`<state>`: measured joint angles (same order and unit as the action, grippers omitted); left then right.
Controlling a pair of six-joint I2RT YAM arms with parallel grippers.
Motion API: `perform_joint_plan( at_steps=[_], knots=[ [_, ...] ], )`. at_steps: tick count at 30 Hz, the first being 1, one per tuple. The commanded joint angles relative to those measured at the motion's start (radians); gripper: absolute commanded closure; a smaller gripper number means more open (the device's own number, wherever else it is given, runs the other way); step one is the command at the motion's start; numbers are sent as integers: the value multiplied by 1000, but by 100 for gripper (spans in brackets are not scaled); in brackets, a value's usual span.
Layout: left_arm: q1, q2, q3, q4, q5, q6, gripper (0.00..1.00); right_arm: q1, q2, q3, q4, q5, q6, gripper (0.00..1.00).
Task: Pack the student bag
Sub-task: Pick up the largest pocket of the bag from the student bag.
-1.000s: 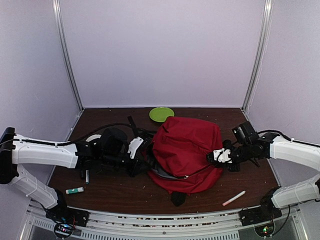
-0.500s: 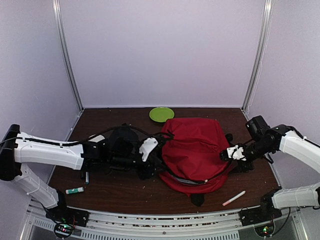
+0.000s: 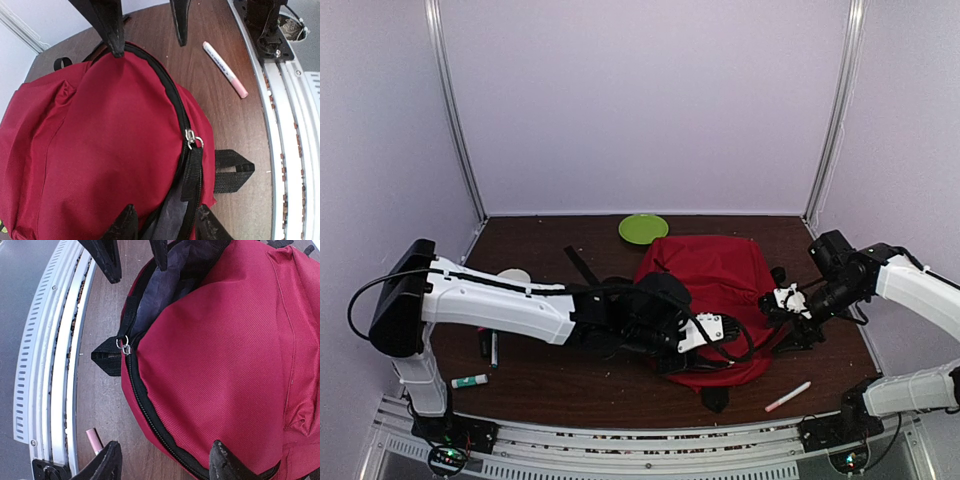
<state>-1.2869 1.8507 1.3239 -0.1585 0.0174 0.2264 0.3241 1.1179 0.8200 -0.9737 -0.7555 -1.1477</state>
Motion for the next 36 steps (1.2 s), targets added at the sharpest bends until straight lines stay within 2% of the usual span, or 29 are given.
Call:
perform_joint_plan(
  at_steps=[1, 20, 25, 30, 33, 36],
  knots=[
    [-5, 38, 67, -56, -48, 77, 58, 1, -21, -11, -9, -33, 21, 39],
    [-45, 154, 187, -132, -38, 198, 60, -2, 0, -18, 18, -28, 43, 40],
    [-59, 165, 194, -155, -94, 215, 60, -4, 3, -18, 19, -31, 43, 40],
    [-60, 201, 238, -179, -151, 210, 65, -3, 12, -12, 20, -35, 46, 40],
    [-60, 207, 251, -181, -139, 192, 68, -3, 13, -14, 17, -35, 46, 40],
    [-57, 205, 261, -181, -94, 145, 67, -5, 10, -19, 14, -34, 43, 40]
  ],
)
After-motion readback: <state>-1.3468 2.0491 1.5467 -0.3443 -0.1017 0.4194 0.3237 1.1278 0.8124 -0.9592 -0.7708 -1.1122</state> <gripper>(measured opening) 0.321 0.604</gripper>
